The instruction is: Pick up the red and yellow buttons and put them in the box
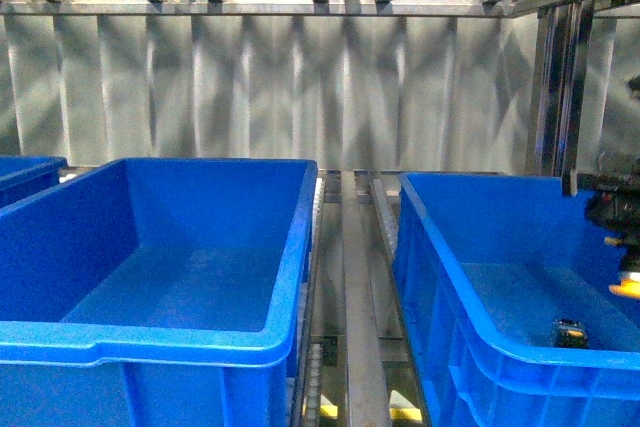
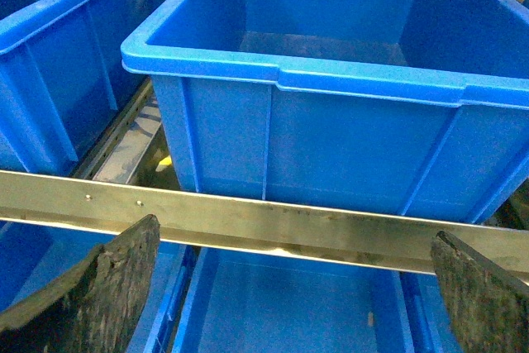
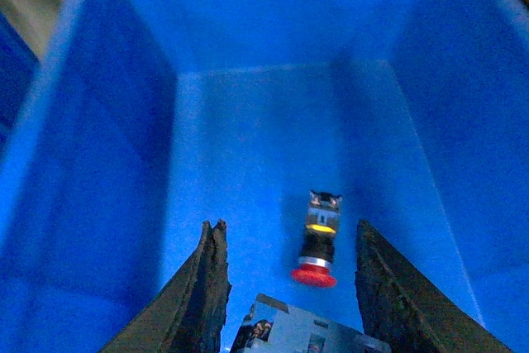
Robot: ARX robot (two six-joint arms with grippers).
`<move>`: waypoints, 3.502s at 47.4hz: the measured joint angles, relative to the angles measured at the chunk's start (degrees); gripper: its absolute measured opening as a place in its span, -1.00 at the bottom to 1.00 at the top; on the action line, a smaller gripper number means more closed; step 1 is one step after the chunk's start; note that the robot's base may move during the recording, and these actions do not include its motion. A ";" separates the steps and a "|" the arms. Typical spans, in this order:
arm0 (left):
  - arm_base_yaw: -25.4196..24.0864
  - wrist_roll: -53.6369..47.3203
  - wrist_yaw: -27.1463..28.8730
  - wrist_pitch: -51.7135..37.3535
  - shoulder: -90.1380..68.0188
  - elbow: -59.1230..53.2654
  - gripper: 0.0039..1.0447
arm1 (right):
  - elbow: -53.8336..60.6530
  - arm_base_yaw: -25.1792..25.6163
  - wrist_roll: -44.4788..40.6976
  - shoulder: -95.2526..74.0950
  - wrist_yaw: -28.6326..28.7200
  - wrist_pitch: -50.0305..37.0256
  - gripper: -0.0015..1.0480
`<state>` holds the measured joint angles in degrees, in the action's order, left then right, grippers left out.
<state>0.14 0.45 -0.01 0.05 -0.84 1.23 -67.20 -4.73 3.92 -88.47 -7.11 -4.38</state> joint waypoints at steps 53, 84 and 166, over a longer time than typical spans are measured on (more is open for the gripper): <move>0.00 0.00 -0.02 0.00 0.00 0.00 0.86 | -49.51 10.03 -13.68 -42.42 6.10 32.15 0.50; 0.00 0.00 -0.02 0.00 0.00 0.00 0.86 | -18.60 11.85 -1.57 -6.60 13.66 14.43 0.95; 0.00 0.00 0.00 0.00 0.00 0.00 0.86 | 64.22 4.76 -3.61 85.46 7.10 4.72 -0.87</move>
<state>0.14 0.45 -0.01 0.05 -0.84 1.23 -2.98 0.03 0.32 -3.01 -0.01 0.34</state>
